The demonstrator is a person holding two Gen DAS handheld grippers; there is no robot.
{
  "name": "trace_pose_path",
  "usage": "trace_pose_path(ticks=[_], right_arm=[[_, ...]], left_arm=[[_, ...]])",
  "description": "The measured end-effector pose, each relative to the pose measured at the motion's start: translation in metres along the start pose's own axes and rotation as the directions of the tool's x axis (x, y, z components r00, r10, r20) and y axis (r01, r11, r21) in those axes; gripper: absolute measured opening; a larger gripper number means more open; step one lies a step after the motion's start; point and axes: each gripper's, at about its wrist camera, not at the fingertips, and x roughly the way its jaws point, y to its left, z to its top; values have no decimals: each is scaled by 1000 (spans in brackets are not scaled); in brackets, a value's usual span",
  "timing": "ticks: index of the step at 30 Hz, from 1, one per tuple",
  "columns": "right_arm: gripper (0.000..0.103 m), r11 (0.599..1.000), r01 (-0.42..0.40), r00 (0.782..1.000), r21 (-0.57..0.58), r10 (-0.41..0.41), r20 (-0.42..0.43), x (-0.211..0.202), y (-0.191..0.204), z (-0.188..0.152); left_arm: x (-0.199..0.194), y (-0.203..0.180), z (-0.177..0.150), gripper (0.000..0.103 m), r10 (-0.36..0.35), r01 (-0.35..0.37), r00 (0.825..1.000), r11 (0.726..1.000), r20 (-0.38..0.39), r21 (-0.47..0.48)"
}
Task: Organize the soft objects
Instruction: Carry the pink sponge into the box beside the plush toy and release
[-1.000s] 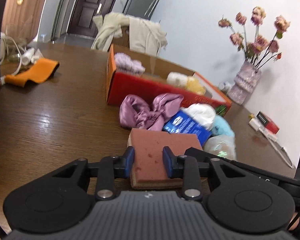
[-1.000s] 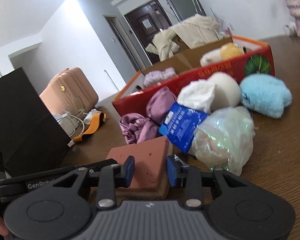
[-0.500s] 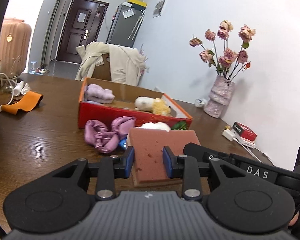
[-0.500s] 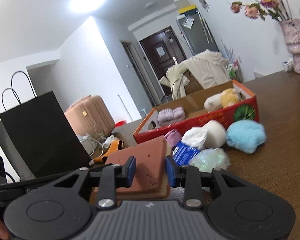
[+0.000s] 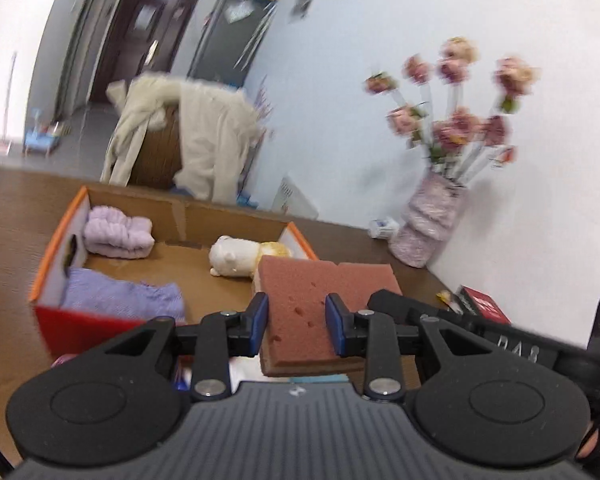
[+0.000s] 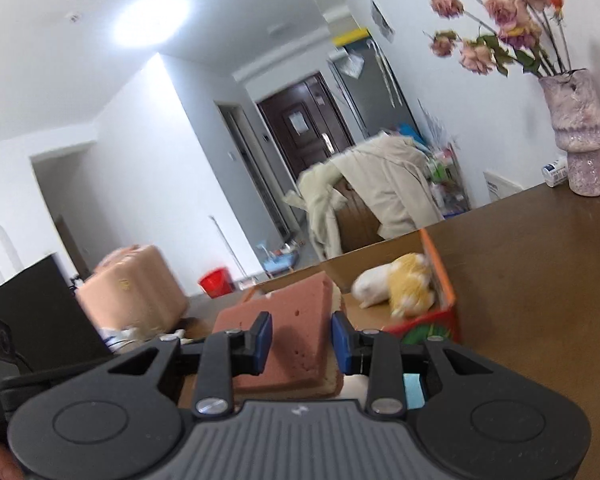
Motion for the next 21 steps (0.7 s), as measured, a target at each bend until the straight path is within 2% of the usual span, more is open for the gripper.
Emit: trace_pose_path(ticks=[4,6,9,15,18,21], right_arm=[[32,999,37,991,30,-32,-131,70,-37,39],[32,995,57,975,85,-37,-221,105,-59,49],[32,989,101,952,107,-65,-298,139,-78,50],[36,984,179,921,-6,-170,-350,160,-75,36],[35,980,197,919,-24,-193,-345,163,-73,36],[39,982,190,923,-9,-182,-338,160,-77,38]], left_arm=[[69,11,23,31,53,-54,996,998,-77,-19],[95,19,25,31,72,-77,989,996,-125,-34],[121,31,21,31,73,-83,982,995,-172,-52],[146,42,5,31,52,-68,973,996,-225,-65],[150,44,0,31,38,-55,973,996,-228,-69],[156,46,-6,32,26,-44,967,997,-252,-65]])
